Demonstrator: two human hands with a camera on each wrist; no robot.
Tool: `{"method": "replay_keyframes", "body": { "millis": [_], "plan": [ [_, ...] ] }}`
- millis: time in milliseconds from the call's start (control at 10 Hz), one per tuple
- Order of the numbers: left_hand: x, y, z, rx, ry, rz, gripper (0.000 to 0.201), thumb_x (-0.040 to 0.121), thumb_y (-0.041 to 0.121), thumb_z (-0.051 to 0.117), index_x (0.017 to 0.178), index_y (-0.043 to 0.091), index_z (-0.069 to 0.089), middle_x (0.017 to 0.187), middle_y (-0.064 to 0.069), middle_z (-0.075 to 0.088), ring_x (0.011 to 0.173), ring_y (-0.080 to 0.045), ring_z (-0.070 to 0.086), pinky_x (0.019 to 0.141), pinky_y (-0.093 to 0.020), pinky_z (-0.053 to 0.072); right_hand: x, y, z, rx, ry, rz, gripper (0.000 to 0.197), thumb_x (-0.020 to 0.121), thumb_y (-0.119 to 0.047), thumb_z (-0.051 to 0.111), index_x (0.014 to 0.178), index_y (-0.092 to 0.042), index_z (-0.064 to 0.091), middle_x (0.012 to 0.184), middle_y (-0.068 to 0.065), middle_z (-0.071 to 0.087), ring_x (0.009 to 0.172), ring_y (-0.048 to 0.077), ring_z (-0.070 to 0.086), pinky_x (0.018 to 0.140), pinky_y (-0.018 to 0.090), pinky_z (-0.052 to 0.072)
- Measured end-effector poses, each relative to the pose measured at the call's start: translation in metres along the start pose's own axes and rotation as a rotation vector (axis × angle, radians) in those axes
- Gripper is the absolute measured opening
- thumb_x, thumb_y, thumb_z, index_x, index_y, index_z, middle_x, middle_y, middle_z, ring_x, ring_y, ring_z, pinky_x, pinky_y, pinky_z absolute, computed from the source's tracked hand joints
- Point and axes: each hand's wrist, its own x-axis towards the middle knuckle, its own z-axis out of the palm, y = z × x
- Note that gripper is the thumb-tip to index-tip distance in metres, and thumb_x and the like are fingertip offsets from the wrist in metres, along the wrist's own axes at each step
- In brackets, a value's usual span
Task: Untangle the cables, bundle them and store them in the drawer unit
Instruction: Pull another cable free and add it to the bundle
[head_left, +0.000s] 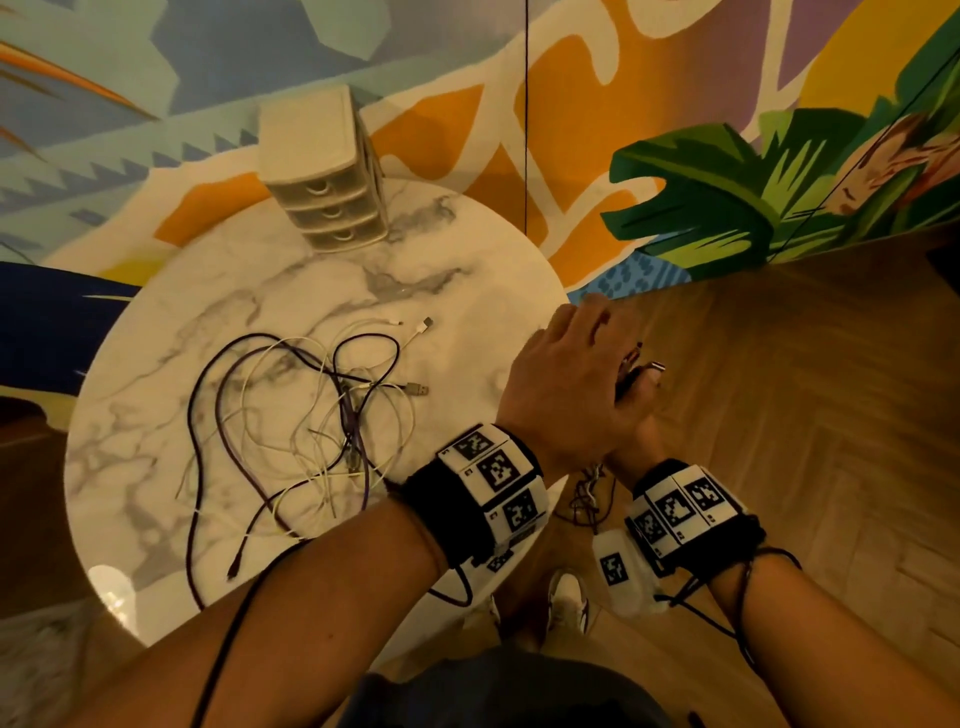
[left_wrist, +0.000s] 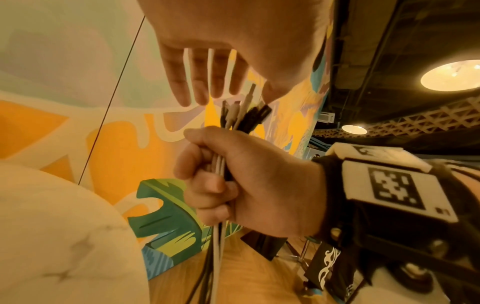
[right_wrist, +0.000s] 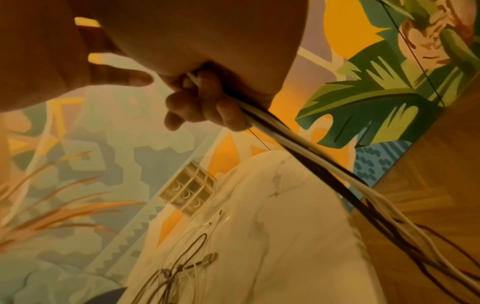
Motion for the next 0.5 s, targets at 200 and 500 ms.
{"method": "replay_keyframes", "body": {
  "millis": [200, 500],
  "plan": [
    [-0.002, -0.009, 0.023, 0.147, -0.056, 0.207, 0.027, 0.090, 0.029, 0.045, 0.085, 0.009, 0.062, 0.089, -0.007, 0.062, 0.086, -0.023, 0.054, 0.072, -0.030, 0.041, -0.008, -0.016, 0.056, -0.514, 0.508, -0.240, 0.012, 0.088, -0.010, 0.053, 0.099, -0.012, 0.057, 0.097, 0.010, 0.061, 0.087, 0.014, 0.051, 0.098, 0.030, 0.039],
    [-0.019, -0.037, 0.011, -0.112, -0.140, -0.021, 0.046, 0.093, 0.044, 0.044, 0.129, 0.016, 0.045, 0.126, -0.004, 0.048, 0.109, -0.021, 0.047, 0.087, -0.034, 0.039, -0.014, 0.001, 0.039, -0.344, 0.155, -0.313, 0.022, 0.095, -0.022, 0.050, 0.092, -0.008, 0.067, 0.084, 0.014, 0.063, 0.077, 0.013, 0.060, 0.067, 0.030, 0.044]
  ]
}}
